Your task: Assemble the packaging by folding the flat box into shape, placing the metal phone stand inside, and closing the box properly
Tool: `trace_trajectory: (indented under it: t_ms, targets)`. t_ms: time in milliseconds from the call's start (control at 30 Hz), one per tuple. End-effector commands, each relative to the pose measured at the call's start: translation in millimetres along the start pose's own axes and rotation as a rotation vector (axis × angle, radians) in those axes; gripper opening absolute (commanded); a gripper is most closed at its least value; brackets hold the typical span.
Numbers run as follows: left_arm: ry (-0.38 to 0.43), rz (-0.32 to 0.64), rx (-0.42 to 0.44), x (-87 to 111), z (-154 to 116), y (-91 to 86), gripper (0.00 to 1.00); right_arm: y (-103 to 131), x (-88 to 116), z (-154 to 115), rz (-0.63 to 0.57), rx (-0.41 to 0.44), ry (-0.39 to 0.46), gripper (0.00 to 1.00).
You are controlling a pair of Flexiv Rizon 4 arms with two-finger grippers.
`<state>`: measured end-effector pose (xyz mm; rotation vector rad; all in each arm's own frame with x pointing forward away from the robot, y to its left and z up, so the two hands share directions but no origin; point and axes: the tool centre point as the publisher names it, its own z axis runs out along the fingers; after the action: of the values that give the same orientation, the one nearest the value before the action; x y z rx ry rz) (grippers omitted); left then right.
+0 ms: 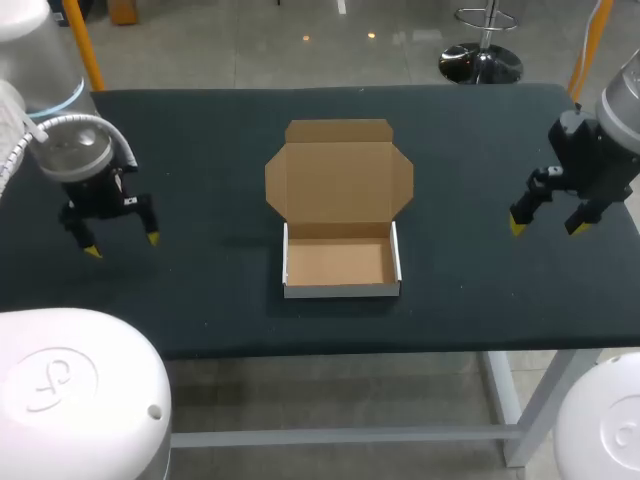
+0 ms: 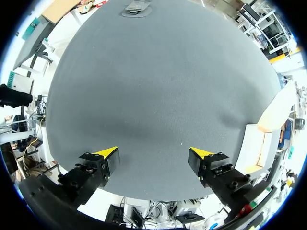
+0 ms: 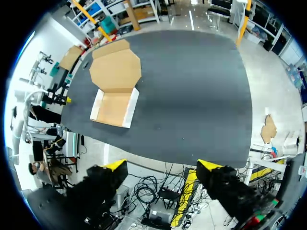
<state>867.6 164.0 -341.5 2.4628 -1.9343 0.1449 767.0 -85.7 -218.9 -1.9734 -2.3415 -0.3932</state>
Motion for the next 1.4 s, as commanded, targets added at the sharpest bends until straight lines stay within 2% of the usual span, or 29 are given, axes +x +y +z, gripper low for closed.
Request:
trace_trajectory:
  t_ms: [33,433,800,1400]
  targets:
    - [0.002,0.005,-0.028,-5.9,10.1,-19.2,1.0,-0.8,0.1,-2.0,0.0,0.002,-0.001,1.0]
    - [0.003,0.024,-0.035,-39.1,30.9,-60.4,1.0,-0.8,0.1,-2.0,0.0,0.002,-0.001,1.0]
    - [-0.016,0.046,-0.051,-50.2,46.0,-88.2,1.0,-0.8,0.1,-2.0,0.0,0.002,-0.001,1.0]
    - [-0.031,0.079,-0.046,-57.6,49.6,-125.7,1.0,-0.8,0.1,-2.0,0.0,0.002,-0.001,1.0]
